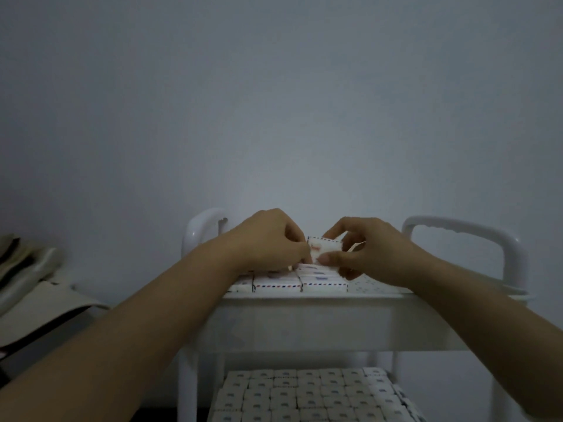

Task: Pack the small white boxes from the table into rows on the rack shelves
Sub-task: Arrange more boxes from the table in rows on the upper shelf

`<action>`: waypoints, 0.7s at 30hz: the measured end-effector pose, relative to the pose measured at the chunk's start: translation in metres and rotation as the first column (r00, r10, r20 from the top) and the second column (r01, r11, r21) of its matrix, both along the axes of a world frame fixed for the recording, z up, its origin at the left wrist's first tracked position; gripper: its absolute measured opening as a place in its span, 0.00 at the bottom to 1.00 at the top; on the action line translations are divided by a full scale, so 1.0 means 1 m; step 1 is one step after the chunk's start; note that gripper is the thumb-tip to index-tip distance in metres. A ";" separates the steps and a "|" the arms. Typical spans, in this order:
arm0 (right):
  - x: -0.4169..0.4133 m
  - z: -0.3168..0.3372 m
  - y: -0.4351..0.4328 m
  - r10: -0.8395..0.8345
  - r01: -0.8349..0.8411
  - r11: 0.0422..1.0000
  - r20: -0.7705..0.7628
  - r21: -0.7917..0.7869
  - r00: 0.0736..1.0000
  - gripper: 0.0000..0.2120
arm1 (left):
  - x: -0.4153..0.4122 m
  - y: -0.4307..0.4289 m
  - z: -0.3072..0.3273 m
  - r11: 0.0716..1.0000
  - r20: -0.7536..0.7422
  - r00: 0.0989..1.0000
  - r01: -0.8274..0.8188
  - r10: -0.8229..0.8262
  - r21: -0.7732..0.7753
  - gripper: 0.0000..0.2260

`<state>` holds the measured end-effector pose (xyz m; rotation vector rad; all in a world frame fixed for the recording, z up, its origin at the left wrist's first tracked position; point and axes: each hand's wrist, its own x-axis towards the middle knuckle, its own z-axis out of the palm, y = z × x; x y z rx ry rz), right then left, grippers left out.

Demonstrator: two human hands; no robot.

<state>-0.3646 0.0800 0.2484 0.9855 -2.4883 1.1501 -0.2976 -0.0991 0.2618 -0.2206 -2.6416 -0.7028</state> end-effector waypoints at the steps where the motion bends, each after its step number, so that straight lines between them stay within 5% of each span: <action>1: 0.000 0.000 -0.001 0.033 -0.033 0.999 0.028 -0.002 0.999 0.11 | 0.000 0.000 0.001 0.999 -0.025 0.999 -0.024 0.025 0.027 0.08; 7: 0.004 -0.001 -0.004 0.182 -0.196 0.975 0.121 0.109 0.976 0.09 | -0.004 -0.004 0.003 0.973 -0.178 0.961 -0.187 0.209 0.132 0.09; 10: 0.005 0.000 -0.004 0.159 -0.187 0.952 0.130 0.244 0.979 0.13 | -0.003 -0.003 0.002 0.977 -0.182 0.968 -0.149 0.175 0.150 0.09; 15: 0.006 -0.001 -0.006 0.064 -0.098 0.969 0.150 0.229 0.987 0.12 | 0.012 0.001 0.002 0.978 -0.217 0.974 -0.019 0.065 0.207 0.12; 17: 0.008 -0.001 -0.004 0.016 -0.032 0.966 0.063 0.257 0.998 0.12 | 0.026 0.000 0.001 0.990 -0.299 0.946 -0.094 0.121 0.103 0.11; 21: 0.031 0.005 -0.002 -0.087 0.200 0.946 -0.392 0.256 0.916 0.11 | 0.077 -0.007 -0.007 0.993 -0.438 0.894 -0.115 0.095 -0.019 0.11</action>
